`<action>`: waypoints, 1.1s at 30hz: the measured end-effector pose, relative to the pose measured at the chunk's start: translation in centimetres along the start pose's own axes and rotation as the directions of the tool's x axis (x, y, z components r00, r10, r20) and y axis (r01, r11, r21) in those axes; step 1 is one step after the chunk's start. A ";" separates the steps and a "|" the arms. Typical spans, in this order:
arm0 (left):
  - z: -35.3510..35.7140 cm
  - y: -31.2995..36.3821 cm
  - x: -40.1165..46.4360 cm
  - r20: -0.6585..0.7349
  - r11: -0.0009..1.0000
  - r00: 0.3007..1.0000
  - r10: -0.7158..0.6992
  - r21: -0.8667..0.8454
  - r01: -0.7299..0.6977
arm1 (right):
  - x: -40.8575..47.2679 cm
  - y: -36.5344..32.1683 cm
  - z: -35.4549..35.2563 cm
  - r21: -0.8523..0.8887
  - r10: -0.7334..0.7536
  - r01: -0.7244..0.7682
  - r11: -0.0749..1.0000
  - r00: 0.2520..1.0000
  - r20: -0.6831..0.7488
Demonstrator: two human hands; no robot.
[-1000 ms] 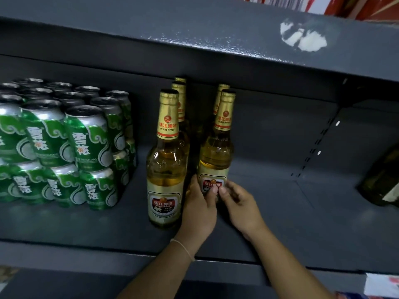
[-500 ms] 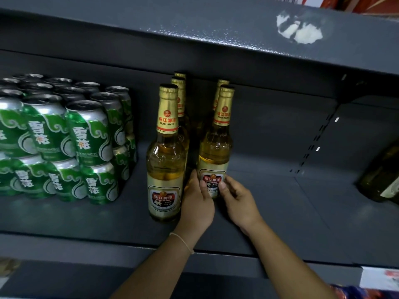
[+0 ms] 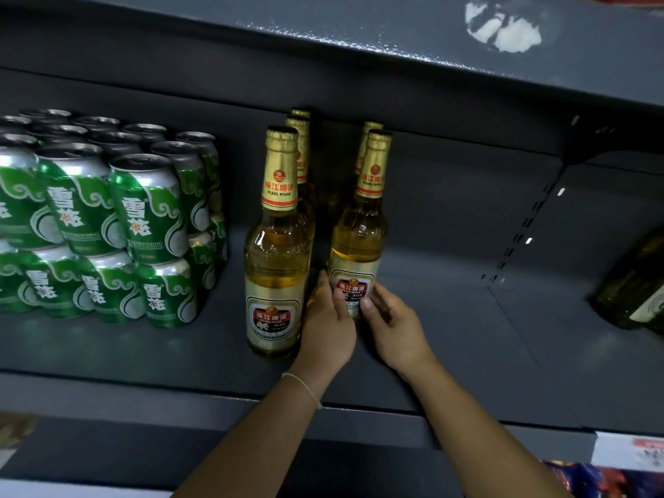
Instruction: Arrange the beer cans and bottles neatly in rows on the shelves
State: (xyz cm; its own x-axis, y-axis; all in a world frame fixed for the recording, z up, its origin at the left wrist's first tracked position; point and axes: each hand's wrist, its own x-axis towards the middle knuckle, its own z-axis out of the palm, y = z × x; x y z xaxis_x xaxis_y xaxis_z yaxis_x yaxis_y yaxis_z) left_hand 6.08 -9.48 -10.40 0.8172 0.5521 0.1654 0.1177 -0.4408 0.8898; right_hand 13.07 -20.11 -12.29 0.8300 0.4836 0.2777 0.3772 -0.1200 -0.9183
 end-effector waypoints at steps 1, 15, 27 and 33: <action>0.0 0.0 0.0 0.000 1.000 1.000 -0.002 0.001 0.002 | 0.0 0.0 0.0 -0.004 0.000 0.000 1.000 1.000 0.004; -1.4 3.5 -3.7 0.158 0.957 0.987 -0.038 0.291 -0.010 | -0.5 -2.1 -4.3 0.325 0.243 -0.157 0.933 0.938 -0.246; 12.5 12.7 -7.6 0.272 0.871 0.854 0.443 0.094 -0.482 | -8.5 -1.2 -25.1 0.175 0.101 0.011 0.984 0.779 -0.619; 22.4 17.6 -8.5 0.411 0.813 0.734 0.541 -0.030 -0.582 | -12.3 0.3 -36.4 0.017 0.026 -0.021 1.000 0.654 -0.756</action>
State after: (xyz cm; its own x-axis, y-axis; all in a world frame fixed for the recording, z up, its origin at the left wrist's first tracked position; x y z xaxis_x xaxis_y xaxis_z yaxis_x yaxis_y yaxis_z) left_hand 13.81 -37.81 -5.63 0.8954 -0.1235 0.4278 -0.3965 -0.6584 0.6398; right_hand 17.94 -57.64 -5.70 0.8634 -0.3425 0.3705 0.3529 -0.1150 -0.9286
